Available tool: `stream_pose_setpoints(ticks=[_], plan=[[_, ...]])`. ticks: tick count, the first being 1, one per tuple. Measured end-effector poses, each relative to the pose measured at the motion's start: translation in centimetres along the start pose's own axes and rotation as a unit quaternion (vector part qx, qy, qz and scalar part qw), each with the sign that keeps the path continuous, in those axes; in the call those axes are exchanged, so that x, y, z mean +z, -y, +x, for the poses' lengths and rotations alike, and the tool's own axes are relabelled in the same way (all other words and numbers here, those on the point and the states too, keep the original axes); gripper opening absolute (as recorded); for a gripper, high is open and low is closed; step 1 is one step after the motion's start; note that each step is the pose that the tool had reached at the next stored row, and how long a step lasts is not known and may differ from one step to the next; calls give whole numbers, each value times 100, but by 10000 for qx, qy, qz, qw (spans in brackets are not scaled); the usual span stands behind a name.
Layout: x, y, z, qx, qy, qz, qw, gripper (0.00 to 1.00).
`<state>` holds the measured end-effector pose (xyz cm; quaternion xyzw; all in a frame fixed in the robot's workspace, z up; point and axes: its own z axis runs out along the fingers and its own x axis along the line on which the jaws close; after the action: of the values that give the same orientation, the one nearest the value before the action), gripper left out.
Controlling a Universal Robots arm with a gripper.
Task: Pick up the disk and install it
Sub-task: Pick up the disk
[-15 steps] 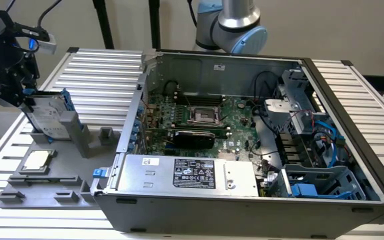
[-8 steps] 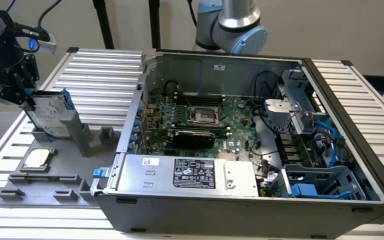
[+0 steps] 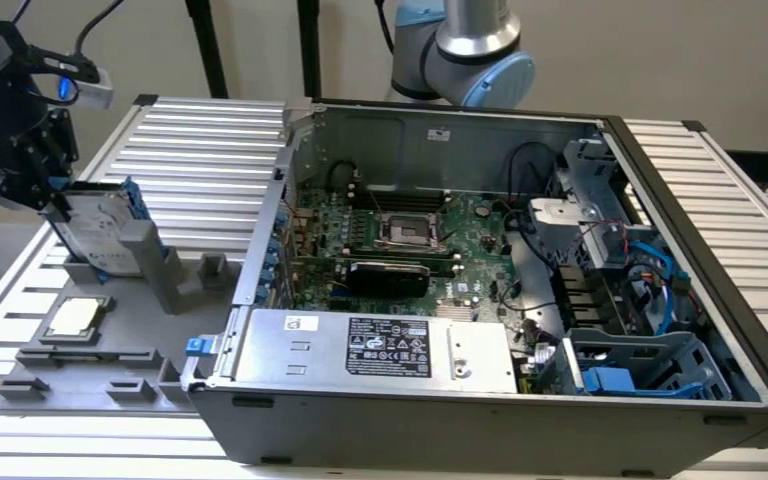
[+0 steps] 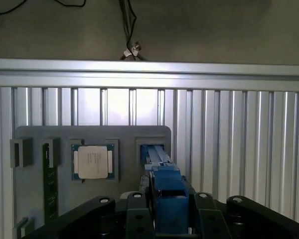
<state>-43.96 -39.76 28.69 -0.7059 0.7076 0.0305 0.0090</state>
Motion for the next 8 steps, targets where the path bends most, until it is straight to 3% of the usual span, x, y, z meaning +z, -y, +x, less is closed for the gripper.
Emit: stream_pose_setpoints(ticks=[8], plan=[[0,0,48,0,0,1,10000,33]])
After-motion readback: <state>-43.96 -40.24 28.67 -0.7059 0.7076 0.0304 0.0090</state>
